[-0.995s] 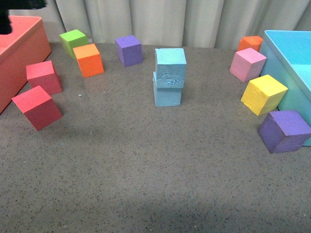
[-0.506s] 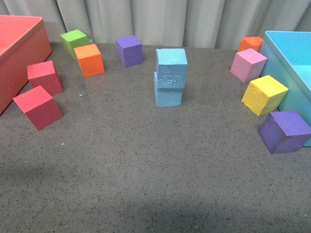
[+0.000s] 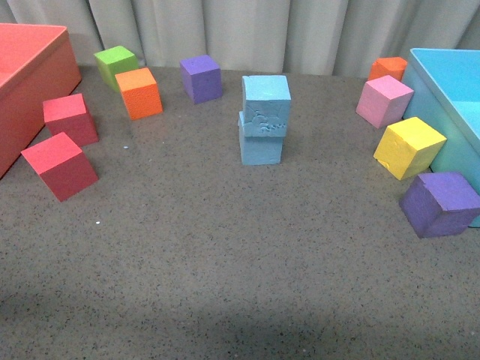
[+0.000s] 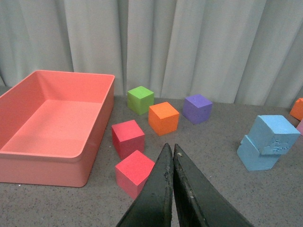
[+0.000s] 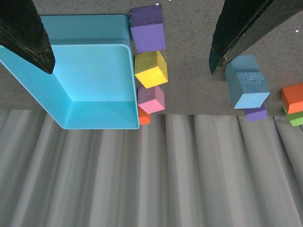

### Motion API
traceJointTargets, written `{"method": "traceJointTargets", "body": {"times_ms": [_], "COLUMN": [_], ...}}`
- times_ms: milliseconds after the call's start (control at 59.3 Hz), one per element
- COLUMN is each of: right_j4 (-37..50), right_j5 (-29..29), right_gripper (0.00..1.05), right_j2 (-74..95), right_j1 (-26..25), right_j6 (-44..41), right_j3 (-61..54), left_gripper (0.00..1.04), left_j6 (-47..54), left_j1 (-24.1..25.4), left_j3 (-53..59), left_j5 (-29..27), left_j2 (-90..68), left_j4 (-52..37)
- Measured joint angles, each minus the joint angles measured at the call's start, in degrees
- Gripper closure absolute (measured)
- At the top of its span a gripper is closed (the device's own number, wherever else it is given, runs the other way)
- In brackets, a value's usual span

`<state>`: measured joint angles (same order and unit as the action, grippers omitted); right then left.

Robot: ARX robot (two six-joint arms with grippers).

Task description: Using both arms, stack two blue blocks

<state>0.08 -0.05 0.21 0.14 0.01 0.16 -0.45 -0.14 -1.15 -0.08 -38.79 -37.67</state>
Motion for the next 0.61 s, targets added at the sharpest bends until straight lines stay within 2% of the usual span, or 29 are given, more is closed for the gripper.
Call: {"method": "traceJointTargets", "body": {"times_ms": [607], "right_j4": [0.0], "right_j5": [0.0], "right_gripper": [0.1], "right_j2": [0.0], "right_j1": [0.0], "right_j6": [0.0], "right_j3": [0.0], "left_gripper": [1.01], "left_j6": [0.0], "left_j1": [0.0], "left_j3": [0.07], "left_j5": [0.04], "left_j2": [21.53], "left_j4": [20.2]}}
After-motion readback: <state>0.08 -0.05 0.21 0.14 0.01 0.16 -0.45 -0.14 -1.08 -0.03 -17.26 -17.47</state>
